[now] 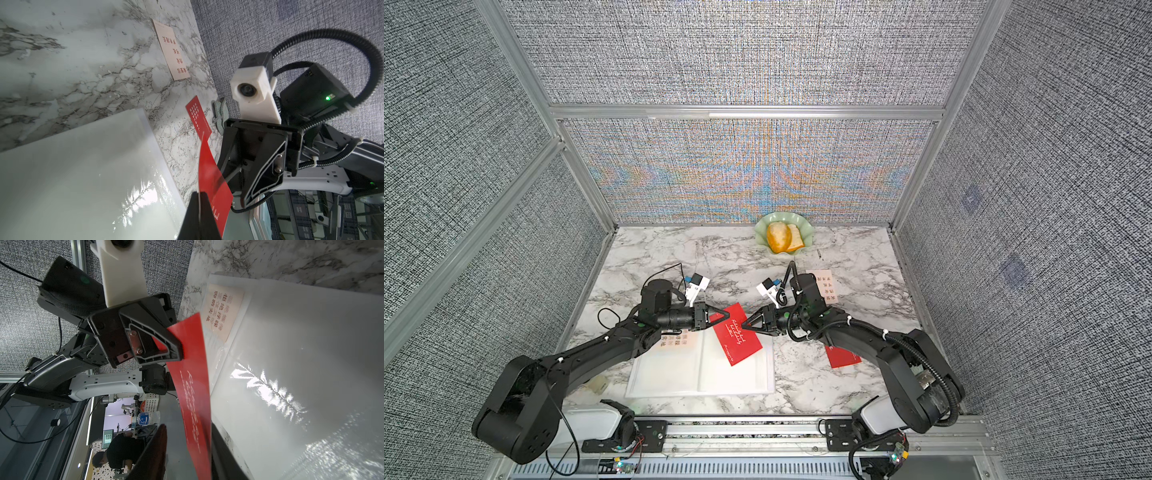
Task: Place the photos into the photo albums
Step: Pick up the photo at the center of the board.
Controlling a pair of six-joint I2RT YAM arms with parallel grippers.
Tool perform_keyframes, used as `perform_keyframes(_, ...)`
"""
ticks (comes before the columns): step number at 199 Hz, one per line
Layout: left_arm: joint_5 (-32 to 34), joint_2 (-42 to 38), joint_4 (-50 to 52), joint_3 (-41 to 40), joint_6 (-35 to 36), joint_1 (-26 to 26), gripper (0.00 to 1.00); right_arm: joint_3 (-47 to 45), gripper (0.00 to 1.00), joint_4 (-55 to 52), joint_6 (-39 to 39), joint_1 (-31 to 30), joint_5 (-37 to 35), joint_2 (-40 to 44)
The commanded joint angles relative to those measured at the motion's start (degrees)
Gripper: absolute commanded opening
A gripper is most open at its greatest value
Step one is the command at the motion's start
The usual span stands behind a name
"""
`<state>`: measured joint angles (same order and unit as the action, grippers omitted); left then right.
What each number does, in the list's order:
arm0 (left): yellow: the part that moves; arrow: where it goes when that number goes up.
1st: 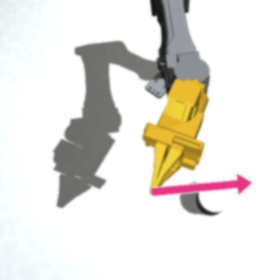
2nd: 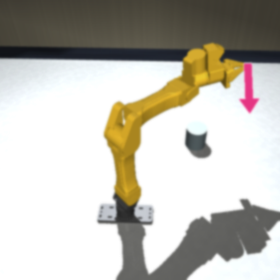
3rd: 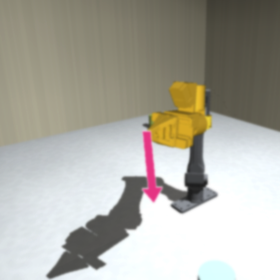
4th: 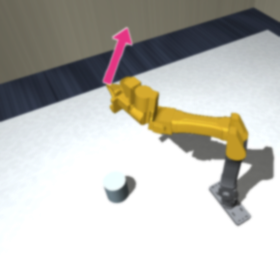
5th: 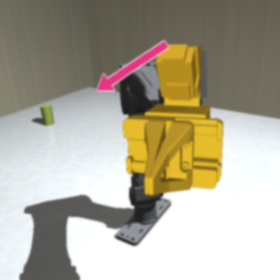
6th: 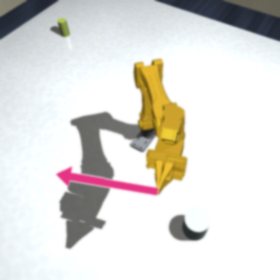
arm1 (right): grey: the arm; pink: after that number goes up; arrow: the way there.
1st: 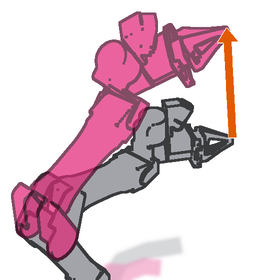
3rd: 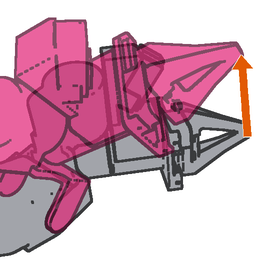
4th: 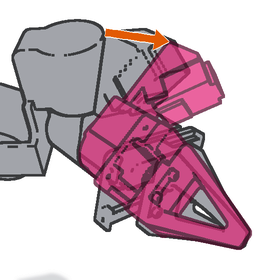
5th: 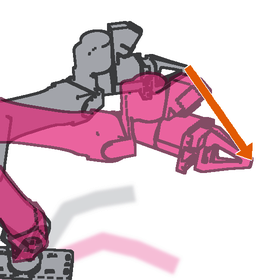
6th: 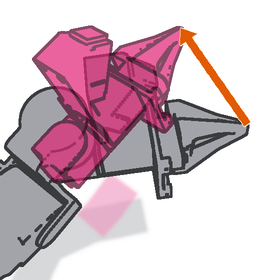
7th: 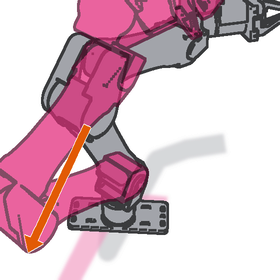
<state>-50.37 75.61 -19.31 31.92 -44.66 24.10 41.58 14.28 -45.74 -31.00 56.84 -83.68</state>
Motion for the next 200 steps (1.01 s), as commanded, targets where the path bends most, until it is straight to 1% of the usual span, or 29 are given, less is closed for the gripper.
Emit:
perform_keyframes(1,1.74,-0.76,-6.1,-1.83,-4.64,-2.36,0.0,0.14,0.39,-2.48,0.89,0.68,-2.73,0.77)
perform_keyframes(14,3.39,-1.84,-7.84,-3.64,-6.81,-4.43,0.0,0.48,0.39,-4.46,0.88,0.79,-5.43,0.93)
perform_keyframes(34,6.33,-4.01,-12.04,-7.82,-12.08,-8.08,0.0,0.14,0.39,-4.22,-1.21,0.77,-9.04,1.15)
perform_keyframes(49,8.97,-6.06,-13.85,-10.74,-14.96,-10.4,0.0,-0.74,0.39,-2.07,-3.55,0.6,-11.09,1.54)
perform_keyframes(65,12.03,-8.55,-14.73,-13.04,-17.21,-11.8,0.0,-1.52,0.39,0.45,-6.34,-0.33,-13.96,1.95)
perform_keyframes(95,18.34,-13.39,-15.43,-16.52,-20.88,-12.37,0.0,-1.67,0.39,5.79,-11.57,-4.58,-18.91,0.7)
perform_keyframes(108,20.83,-15.14,-15.26,-17.72,-22.07,-12.58,0.0,-1.07,0.4,7.84,-12.45,-6.58,-20.69,-0.56)
perform_keyframes(112,21.45,-15.68,-15.23,-18.05,-22.34,-12.66,0.0,-0.83,0.4,8.56,-14.53,-7.16,-21.24,-1.15)
perform_keyframes(124,23.08,-16.75,-15.45,-18.89,-23.39,-12.67,0.0,-0.51,0.4,11.19,-16.59,-8.56,-22.44,-2.78)
perform_keyframes(156,24.73,-18.17,-15.22,-19.81,-24.97,-12.7,0.0,0.77,0.4,18.48,-21.58,-11.3,-24.19,-7.92)
perform_keyframes(200,26.81,-19.78,-17.05,-22.1,-27.67,-12.93,0.0,5.07,0.39,21.55,-23.01,-13.55,-25.0,-13.88)
